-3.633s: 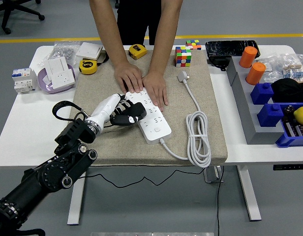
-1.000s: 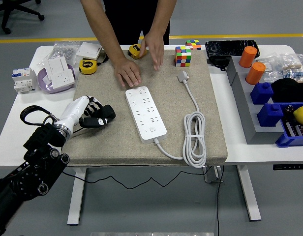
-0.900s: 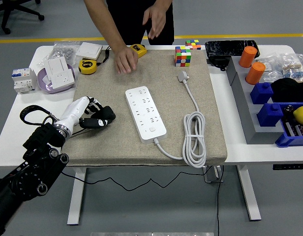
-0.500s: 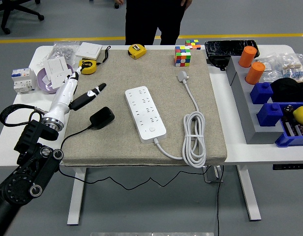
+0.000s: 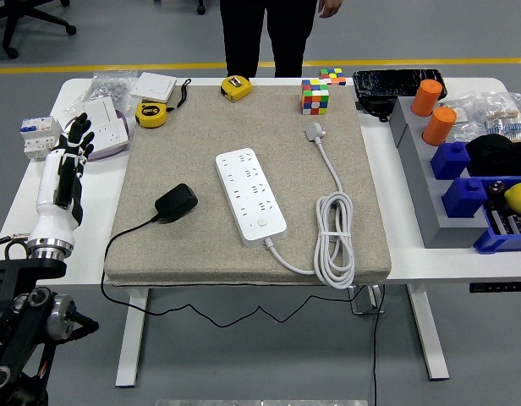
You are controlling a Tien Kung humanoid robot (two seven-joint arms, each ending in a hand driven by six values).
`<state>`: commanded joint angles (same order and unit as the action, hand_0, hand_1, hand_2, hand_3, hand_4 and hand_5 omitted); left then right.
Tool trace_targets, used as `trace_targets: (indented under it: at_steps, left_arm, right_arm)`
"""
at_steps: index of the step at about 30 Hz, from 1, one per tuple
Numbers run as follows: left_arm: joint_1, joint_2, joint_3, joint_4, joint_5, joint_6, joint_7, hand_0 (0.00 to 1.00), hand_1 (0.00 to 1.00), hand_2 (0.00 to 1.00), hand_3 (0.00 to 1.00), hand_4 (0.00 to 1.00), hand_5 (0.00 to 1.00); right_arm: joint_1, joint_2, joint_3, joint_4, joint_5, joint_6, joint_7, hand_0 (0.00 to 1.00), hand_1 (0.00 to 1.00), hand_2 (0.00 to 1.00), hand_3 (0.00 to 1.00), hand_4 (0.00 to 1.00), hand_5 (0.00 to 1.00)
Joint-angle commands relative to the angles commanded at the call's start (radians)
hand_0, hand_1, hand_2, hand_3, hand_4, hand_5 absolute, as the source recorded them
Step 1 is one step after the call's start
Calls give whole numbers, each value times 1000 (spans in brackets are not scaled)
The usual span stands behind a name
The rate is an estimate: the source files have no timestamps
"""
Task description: Pick up the plug,place it near the board,insert it into the board,press the button
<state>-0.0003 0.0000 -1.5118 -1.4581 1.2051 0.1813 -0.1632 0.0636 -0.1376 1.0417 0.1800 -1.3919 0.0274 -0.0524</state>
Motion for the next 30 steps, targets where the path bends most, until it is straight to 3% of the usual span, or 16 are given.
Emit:
trace_targets:
  at_steps: [5, 6, 11, 12, 17, 18, 23, 24, 29, 30]
  left_arm:
    - [19, 0, -25, -6, -194, -8, 18, 662, 642, 618, 683, 998, 998]
    - [19, 0, -26, -7, -201, -15, 22, 998, 984, 824, 510, 998, 986]
    - [15, 0, -27, -6, -170, -66, 42, 998, 984, 824, 510, 998, 986]
    - [15, 0, -28, -6, -172, -74, 45, 988, 998, 998, 990, 998, 998]
    - [17, 0, -26, -6, -183, -83, 58, 988, 998, 998, 990, 998, 998]
    - [17, 0, -24, -6, -182, -82, 60, 721, 757, 858, 998, 998, 998]
    - [25, 0, -8, 2, -142, -89, 87, 721, 757, 858, 998, 998, 998]
    - [24, 0, -4, 5, -133, -89, 89, 707, 690, 675, 707, 998, 998]
    - [16, 0, 10, 13, -97, -85, 94, 707, 690, 675, 707, 998, 998]
    - [14, 0, 10, 14, -91, -83, 95, 728, 664, 598, 557, 998, 998]
  right_arm:
    - [6, 1, -6, 0, 3, -1, 3, 836, 730, 703, 645, 941, 610]
    - [7, 1, -7, 0, 3, -1, 3, 836, 729, 703, 645, 941, 611]
    - [16, 1, -22, 0, 6, -1, 6, 836, 729, 703, 645, 941, 611]
    - [17, 1, -28, 0, 9, -1, 7, 838, 729, 703, 646, 941, 610]
    - [14, 4, -20, 0, -8, 0, 4, 838, 729, 703, 646, 941, 610]
    - [13, 4, -18, 0, -11, 1, 3, 837, 729, 703, 646, 942, 610]
    - [10, 8, -13, 0, -20, 2, 0, 837, 729, 703, 646, 942, 610]
    - [11, 9, -18, 0, -14, 1, 2, 837, 730, 703, 646, 942, 611]
    - [21, 10, -31, 0, 4, 1, 2, 837, 730, 703, 646, 942, 611]
    - [23, 10, -31, 0, 3, 2, 1, 837, 729, 703, 646, 942, 611]
